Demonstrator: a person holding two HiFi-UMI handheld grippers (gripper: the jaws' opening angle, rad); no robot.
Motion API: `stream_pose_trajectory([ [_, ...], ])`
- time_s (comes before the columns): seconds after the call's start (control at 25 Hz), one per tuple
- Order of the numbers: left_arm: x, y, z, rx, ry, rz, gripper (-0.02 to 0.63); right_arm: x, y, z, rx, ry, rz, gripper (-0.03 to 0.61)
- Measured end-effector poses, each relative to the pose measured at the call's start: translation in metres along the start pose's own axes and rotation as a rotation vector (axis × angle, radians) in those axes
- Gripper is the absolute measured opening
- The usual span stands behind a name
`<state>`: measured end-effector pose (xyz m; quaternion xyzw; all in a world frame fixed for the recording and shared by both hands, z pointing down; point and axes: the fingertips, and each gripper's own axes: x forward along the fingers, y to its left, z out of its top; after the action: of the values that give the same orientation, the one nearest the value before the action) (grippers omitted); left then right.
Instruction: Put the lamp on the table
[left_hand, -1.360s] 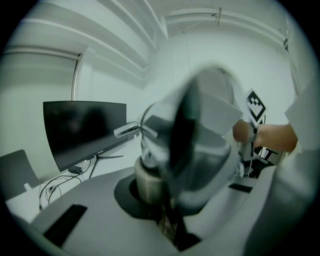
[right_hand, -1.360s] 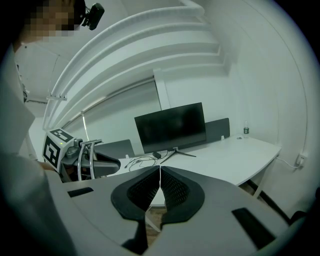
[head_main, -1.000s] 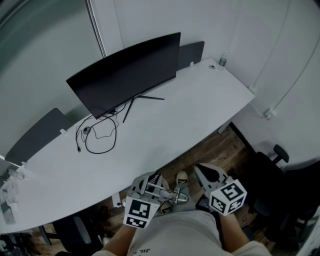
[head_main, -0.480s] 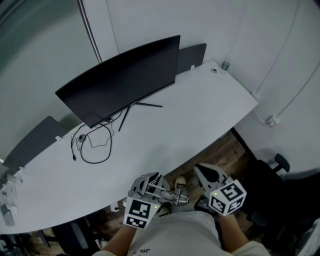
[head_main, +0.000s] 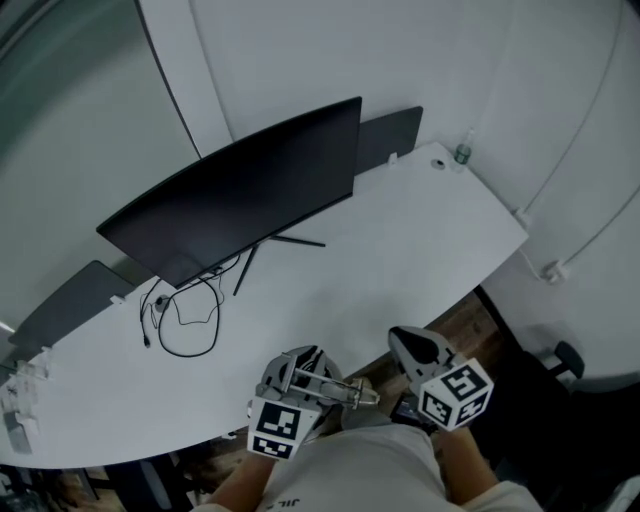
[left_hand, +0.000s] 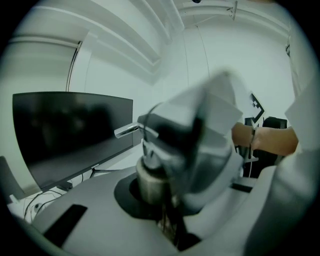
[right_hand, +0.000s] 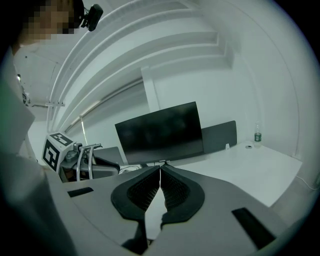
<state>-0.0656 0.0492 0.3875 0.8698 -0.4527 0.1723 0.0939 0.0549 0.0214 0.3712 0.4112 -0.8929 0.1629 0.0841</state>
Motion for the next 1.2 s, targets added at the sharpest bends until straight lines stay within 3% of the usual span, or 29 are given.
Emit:
stream_pose_trajectory([
  [0.72,0.079,0.036,0.036,-0.051,-0.004,0.132,0.037,0.045,-0.087,0.038,-0.021,0.010,0.089,0.032],
  [1.2,0.083,0.036,0.041,-0.040,0.027,0.141,0.037,0.049,-0.088,0.034,0.002,0.023,0.120,0.032],
])
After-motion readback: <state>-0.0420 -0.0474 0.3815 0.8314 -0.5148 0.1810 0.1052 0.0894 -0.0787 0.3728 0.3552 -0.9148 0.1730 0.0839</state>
